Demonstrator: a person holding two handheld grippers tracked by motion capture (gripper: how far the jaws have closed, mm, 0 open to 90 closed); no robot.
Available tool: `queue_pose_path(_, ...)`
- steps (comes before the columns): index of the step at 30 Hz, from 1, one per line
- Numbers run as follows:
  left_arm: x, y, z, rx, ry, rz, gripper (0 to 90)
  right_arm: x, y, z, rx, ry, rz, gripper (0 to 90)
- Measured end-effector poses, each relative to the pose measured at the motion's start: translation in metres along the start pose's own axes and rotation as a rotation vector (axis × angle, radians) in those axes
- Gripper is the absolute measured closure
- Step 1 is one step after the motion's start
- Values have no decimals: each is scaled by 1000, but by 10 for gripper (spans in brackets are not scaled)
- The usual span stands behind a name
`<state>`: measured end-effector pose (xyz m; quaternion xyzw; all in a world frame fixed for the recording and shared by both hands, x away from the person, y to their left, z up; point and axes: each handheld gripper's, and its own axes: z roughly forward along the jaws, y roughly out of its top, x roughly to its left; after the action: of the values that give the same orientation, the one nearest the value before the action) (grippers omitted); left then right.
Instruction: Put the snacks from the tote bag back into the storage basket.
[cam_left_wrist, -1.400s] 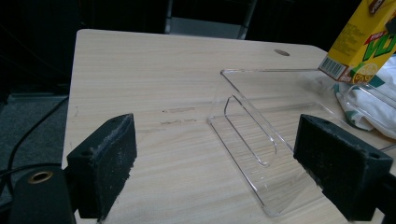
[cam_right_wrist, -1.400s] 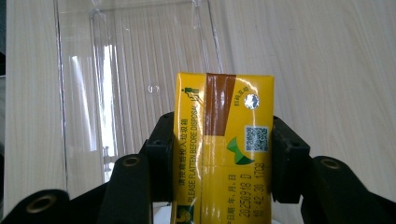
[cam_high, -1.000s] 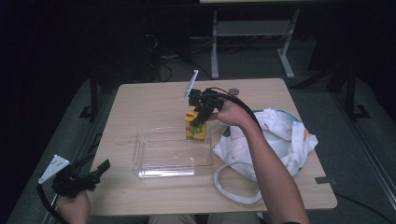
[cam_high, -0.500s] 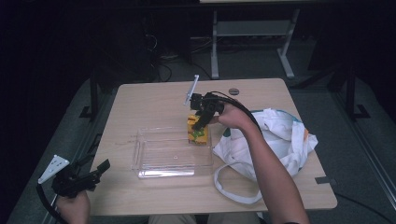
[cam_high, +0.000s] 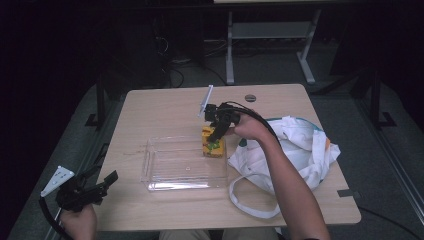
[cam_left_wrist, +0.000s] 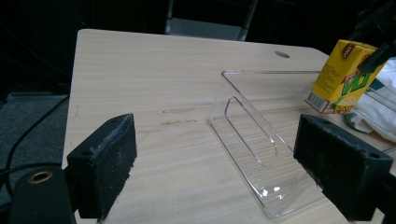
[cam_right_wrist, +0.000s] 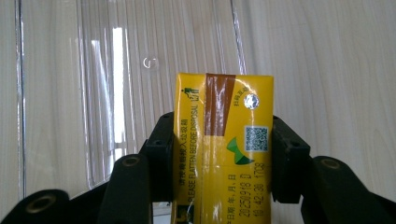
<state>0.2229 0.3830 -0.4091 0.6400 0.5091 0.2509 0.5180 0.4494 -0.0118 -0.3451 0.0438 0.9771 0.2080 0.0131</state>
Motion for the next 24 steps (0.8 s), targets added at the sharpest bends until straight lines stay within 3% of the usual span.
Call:
queue_pose_path(15,1,0,-1,-3,2,-11,126,-1,-3,16,28,6,-38,518)
queue_pose_path(24,0,0,0,1,1,-7,127,2,-6,17,16,0,-57,515)
